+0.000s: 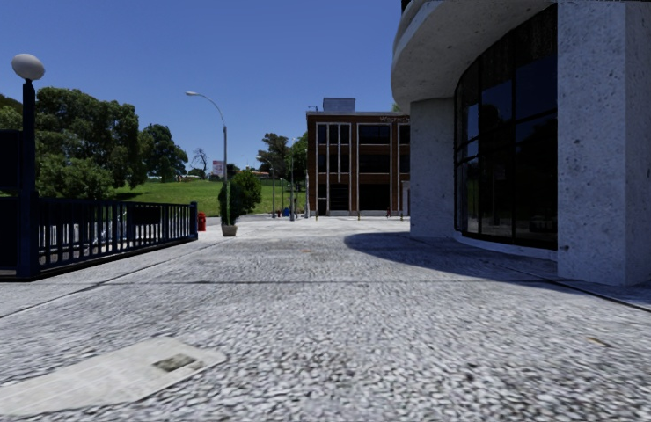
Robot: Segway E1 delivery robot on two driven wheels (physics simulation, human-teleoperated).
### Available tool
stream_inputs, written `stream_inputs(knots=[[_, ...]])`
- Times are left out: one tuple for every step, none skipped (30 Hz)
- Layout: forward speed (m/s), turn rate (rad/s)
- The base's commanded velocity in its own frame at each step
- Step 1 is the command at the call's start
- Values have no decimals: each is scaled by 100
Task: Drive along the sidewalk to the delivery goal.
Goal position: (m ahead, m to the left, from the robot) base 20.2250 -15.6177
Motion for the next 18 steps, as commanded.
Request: stream_inputs(knots=[[200, 0], [200, 0], [200, 0], [200, 0], [200, 0], [200, 0], [200, 0], [200, 0], [200, 0], [200, 0], [200, 0], [200, 0], [200, 0], [200, 0], [200, 0], [200, 0], [200, 0], [200, 0]])
